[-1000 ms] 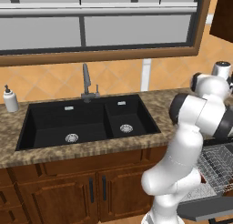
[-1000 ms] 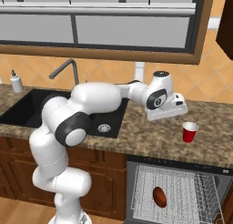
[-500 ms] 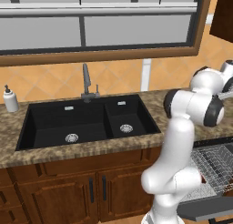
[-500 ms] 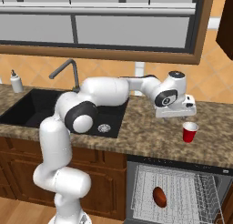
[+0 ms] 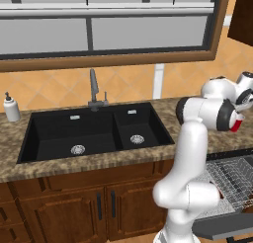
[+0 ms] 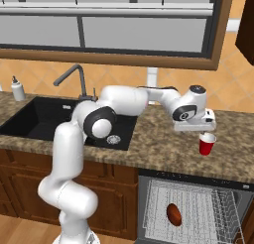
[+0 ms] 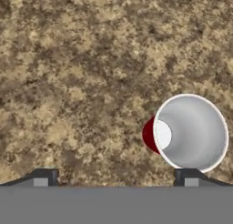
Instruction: Pick up the cup and bowl from the counter, place them in the dishwasher, and close the dishwasher door.
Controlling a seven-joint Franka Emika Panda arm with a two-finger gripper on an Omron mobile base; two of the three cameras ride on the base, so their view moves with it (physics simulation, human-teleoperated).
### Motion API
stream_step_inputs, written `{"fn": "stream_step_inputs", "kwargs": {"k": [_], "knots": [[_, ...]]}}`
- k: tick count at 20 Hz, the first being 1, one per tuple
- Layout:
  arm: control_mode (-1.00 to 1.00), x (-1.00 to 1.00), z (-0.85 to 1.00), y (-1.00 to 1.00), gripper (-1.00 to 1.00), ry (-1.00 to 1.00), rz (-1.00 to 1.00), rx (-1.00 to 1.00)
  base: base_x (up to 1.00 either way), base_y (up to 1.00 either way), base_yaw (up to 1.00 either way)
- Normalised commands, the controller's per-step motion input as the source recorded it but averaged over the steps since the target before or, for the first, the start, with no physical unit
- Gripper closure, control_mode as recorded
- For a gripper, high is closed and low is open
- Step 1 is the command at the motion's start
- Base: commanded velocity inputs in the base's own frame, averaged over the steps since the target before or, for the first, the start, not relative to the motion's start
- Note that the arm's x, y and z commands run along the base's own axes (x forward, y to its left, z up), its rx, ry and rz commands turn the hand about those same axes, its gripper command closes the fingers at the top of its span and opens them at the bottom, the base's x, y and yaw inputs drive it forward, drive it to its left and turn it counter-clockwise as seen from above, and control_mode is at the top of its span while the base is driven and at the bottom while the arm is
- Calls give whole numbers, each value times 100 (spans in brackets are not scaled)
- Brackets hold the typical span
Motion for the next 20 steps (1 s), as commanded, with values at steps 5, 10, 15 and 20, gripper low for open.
{"fn": "stream_step_inputs", "kwargs": {"k": [5, 10, 15, 20], "knots": [[-100, 44, -28, -43, -100, 0, -5, 2, 0, 0, 0], [-100, 45, -3, -27, -100, 0, -2, 0, 0, 0, 0], [-100, 4, 0, -2, -100, 0, 0, 3, 0, 0, 0], [-100, -33, -3, 0, -100, 0, 0, 6, 0, 0, 0]]}}
